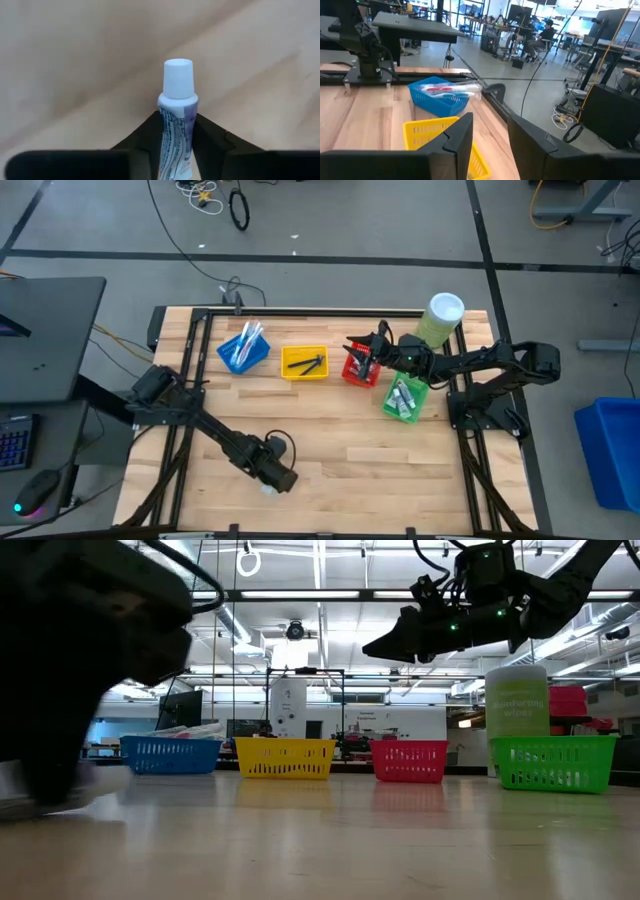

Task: Pick & Place Travel size toiletries
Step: Put the white toothpaste into the green bin

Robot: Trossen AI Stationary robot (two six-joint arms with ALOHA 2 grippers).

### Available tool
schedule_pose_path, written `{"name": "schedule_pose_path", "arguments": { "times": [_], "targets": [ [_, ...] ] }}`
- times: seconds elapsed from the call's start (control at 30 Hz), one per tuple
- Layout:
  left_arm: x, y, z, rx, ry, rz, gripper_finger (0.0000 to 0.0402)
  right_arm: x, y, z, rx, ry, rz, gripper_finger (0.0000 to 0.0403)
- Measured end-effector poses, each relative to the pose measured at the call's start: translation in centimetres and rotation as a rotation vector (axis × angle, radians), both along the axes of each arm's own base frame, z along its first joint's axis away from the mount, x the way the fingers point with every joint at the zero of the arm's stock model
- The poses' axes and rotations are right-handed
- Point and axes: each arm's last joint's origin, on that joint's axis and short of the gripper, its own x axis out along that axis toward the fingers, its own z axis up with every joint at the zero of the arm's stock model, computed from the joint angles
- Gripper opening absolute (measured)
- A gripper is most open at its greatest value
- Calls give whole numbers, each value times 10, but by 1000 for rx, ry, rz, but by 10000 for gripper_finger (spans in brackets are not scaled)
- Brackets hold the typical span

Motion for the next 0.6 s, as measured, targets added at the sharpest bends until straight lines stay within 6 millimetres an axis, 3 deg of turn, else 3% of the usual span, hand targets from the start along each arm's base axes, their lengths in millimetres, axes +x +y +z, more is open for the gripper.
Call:
{"name": "schedule_pose_path", "arguments": {
  "times": [0.3,0.6],
  "targets": [
    [33,18,25,139,-172,-114,53,0,1,-3,107,-9,17,128],
    [62,67,36,449,-252,-226,48,-2,10,-23,184,206,289,131]
  ]
}}
